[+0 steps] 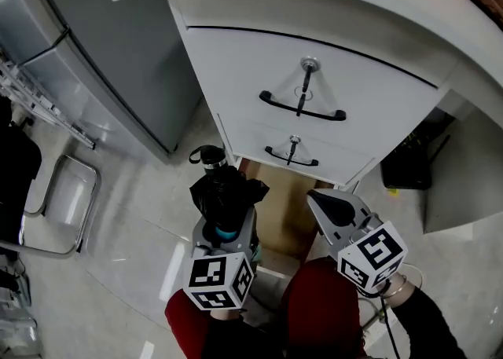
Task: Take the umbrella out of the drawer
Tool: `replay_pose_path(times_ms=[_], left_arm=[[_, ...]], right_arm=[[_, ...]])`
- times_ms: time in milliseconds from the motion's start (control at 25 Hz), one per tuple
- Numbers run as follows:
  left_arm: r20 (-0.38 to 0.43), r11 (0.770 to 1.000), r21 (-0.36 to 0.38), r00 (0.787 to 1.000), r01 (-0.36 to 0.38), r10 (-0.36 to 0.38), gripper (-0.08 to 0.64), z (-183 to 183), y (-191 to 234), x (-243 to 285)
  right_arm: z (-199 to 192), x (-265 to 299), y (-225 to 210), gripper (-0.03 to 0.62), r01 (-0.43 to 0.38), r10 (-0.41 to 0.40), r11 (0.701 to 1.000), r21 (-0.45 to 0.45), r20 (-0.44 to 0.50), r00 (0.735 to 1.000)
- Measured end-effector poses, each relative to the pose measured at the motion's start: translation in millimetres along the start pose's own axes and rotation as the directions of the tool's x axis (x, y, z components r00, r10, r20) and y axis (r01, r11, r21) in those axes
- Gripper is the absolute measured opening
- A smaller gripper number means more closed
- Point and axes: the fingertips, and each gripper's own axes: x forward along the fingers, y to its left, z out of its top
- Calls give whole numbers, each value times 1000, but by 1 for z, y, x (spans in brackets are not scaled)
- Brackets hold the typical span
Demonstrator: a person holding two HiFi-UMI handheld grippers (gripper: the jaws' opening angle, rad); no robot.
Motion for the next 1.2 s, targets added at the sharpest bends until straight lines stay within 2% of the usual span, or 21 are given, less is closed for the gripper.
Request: replay_pose_path(times_ms=[480, 960, 1200], left_arm=[[32, 994, 104, 998, 43, -47, 245, 24, -12, -36], [50, 989, 126, 995, 83, -90, 245, 37, -10, -68], [60, 985, 138, 992, 104, -113, 245, 41, -13, -80]], right_arm=[[21, -33, 2, -2, 47, -48, 999, 28, 56, 997], [56, -62, 17, -3, 70, -75, 997, 32, 156, 985], [68, -75, 21, -3, 90, -89, 996, 6, 195, 977]])
